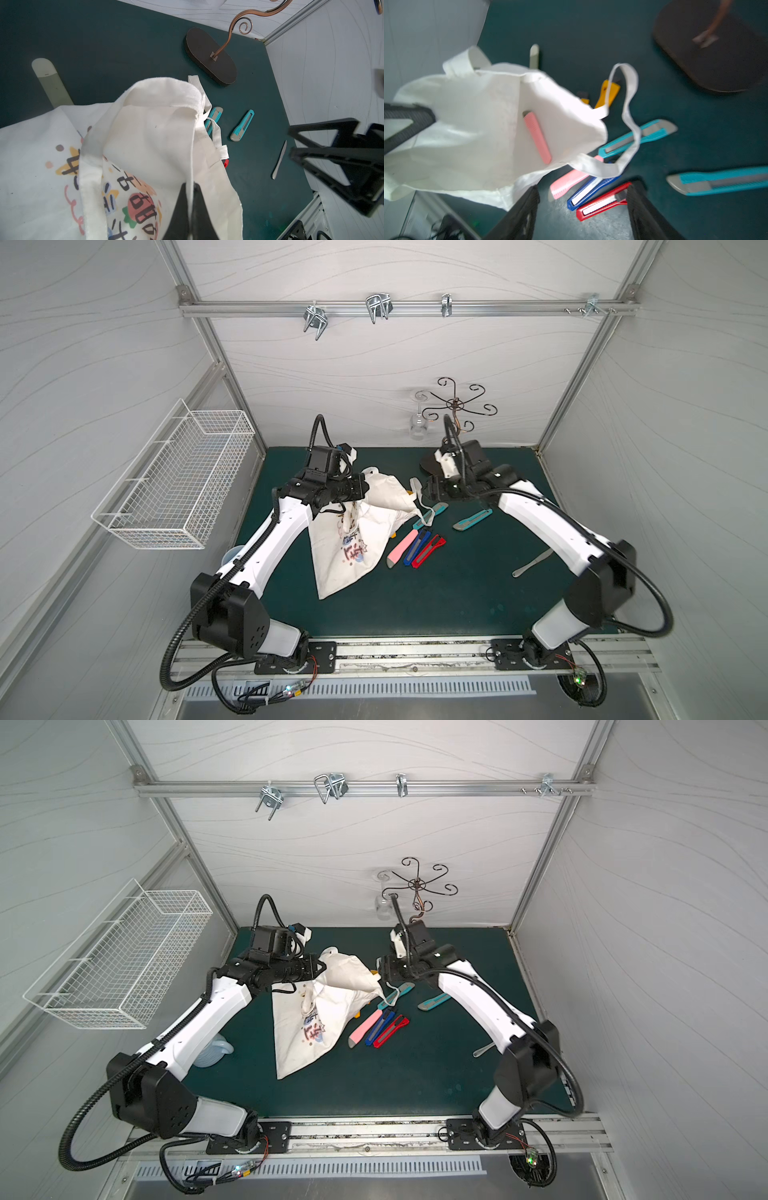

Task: Place the art knife into the pouch
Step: Place the utility knife in the pouch, then pick up the utility knife at the center of the board.

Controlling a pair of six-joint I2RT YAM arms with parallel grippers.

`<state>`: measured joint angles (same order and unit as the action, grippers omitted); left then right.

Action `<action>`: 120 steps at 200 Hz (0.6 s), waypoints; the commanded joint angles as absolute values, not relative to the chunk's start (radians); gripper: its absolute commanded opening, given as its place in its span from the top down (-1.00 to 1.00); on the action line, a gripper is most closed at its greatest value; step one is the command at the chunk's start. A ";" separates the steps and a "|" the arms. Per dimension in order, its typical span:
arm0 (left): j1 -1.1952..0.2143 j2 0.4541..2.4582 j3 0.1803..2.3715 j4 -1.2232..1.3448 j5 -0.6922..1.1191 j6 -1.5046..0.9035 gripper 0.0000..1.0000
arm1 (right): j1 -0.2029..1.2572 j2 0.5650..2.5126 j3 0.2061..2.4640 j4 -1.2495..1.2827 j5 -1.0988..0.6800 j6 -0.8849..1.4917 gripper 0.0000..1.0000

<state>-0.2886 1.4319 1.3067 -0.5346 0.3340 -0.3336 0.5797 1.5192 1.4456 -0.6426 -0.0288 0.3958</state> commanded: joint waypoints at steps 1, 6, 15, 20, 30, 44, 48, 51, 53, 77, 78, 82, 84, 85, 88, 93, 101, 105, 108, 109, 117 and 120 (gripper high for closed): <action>-0.281 1.431 1.358 -0.503 0.338 -0.332 1.00 | 0.531 1.449 1.286 -0.626 0.146 0.533 -0.42; -0.281 1.433 1.358 -0.502 0.338 -0.334 1.00 | 0.512 1.435 1.257 -0.624 0.154 0.559 -0.42; -0.281 1.435 1.359 -0.501 0.338 -0.336 1.00 | 0.482 1.423 1.222 -0.631 0.171 0.613 -0.43; -0.282 1.434 1.358 -0.501 0.337 -0.336 1.00 | 0.461 1.424 1.210 -0.640 0.176 0.639 -0.42; -0.281 1.433 1.357 -0.502 0.335 -0.335 1.00 | 0.416 1.443 1.206 -0.669 0.174 0.696 -0.42; -0.281 1.429 1.358 -0.505 0.331 -0.332 1.00 | 0.357 1.499 1.232 -0.725 0.152 0.755 -0.41; -0.281 1.428 1.358 -0.507 0.329 -0.329 1.00 | 0.342 1.518 1.241 -0.737 0.140 0.766 -0.40; -0.281 1.428 1.357 -0.507 0.328 -0.328 1.00 | 0.332 1.531 1.248 -0.742 0.132 0.773 -0.40; -0.282 1.427 1.359 -0.508 0.328 -0.328 1.00 | 0.326 1.542 1.253 -0.745 0.128 0.775 -0.40; -0.281 1.419 1.356 -0.510 0.321 -0.325 1.00 | 0.270 1.658 1.317 -0.750 0.091 0.803 -0.43; -0.281 1.419 1.356 -0.510 0.321 -0.325 1.00 | 0.269 1.664 1.320 -0.751 0.091 0.804 -0.43; -0.281 1.419 1.356 -0.508 0.322 -0.327 1.00 | 0.261 1.686 1.338 -0.756 0.088 0.809 -0.42; -0.281 1.419 1.355 -0.509 0.322 -0.327 1.00 | 0.257 1.697 1.347 -0.758 0.083 0.811 -0.42; -0.282 1.419 1.355 -0.509 0.322 -0.327 1.00 | 0.254 1.702 1.351 -0.760 0.081 0.812 -0.42; -0.281 1.418 1.354 -0.507 0.322 -0.328 1.00 | 0.249 1.719 1.364 -0.763 0.076 0.814 -0.42; -0.281 1.416 1.352 -0.506 0.322 -0.327 1.00 | 0.241 1.748 1.389 -0.768 0.067 0.821 -0.42; -0.281 1.415 1.350 -0.506 0.323 -0.328 1.00 | 0.224 1.793 1.430 -0.790 0.043 0.836 -0.40; -0.282 1.414 1.348 -0.504 0.323 -0.328 1.00 | 0.216 1.817 1.447 -0.799 0.033 0.840 -0.38; -0.282 1.415 1.348 -0.504 0.322 -0.328 1.00 | 0.212 1.832 1.461 -0.804 0.028 0.846 -0.36; -0.281 1.415 1.348 -0.504 0.322 -0.328 1.00 | 0.210 1.837 1.465 -0.806 0.028 0.848 -0.36; -0.281 1.414 1.348 -0.506 0.320 -0.326 1.00 | 0.201 1.878 1.499 -0.827 0.026 0.858 -0.35; -0.281 1.414 1.348 -0.506 0.319 -0.325 1.00 | 0.199 1.890 1.512 -0.835 0.027 0.861 -0.35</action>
